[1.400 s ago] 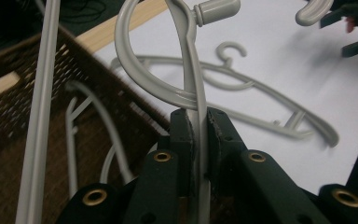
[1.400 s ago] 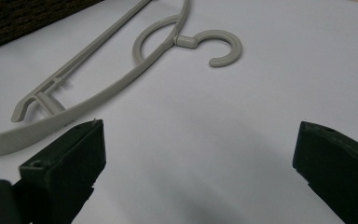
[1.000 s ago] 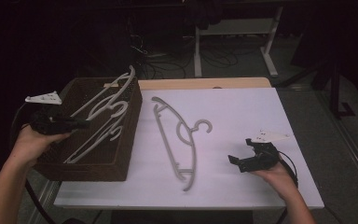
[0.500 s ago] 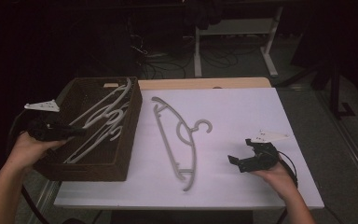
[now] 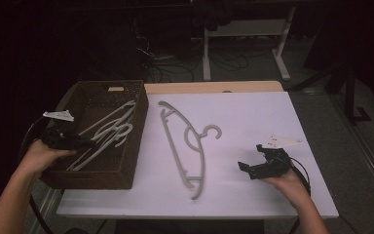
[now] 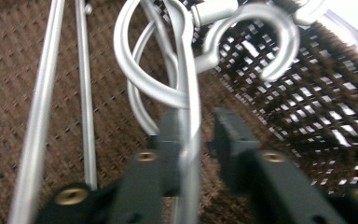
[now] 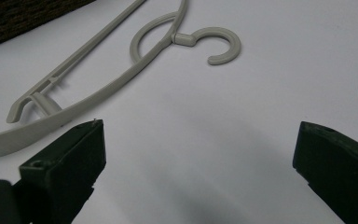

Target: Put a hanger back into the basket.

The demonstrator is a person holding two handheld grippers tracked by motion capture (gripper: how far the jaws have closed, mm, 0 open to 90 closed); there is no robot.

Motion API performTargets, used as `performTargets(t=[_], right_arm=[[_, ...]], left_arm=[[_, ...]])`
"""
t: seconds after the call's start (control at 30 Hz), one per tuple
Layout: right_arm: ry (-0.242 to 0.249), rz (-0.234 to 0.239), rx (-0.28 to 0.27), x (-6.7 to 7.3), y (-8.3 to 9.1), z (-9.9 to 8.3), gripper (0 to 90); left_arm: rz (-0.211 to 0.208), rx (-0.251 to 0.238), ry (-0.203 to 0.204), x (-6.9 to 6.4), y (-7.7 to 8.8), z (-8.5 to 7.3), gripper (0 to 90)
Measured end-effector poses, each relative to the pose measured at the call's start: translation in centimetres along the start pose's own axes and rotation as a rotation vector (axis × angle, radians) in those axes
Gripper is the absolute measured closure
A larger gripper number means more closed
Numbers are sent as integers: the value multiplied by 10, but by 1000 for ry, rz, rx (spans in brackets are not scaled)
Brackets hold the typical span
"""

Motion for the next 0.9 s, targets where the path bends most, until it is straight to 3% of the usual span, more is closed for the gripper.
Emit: performTargets(t=[0.1, 0.3, 0.43, 0.63, 0.9], right_arm=[[0, 0, -4, 0, 0, 1, 23], [4, -1, -1, 1, 0, 1, 23], [1, 1, -4, 1, 1, 1, 23], [4, 2, -5, 0, 2, 1, 23], [0, 4, -10, 0, 2, 1, 23]], left_arm=[[15, 24, 15, 3, -2, -1, 623], [58, -25, 35, 6, 3, 3, 426], [53, -70, 27, 1, 6, 9, 340], [37, -130, -12, -17, 9, 31, 262], [8, -217, -50, -58, 2, 70, 217]])
Point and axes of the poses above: each handheld gripper's, and its own axes: y roughly backward along the jaws, z roughly out of its top, x roughly to its left, the point moved 6 cm from there along -y, roughly forward along the jaws, and after that the axes turned 2 degrees about -z, right-handed, at the moved point
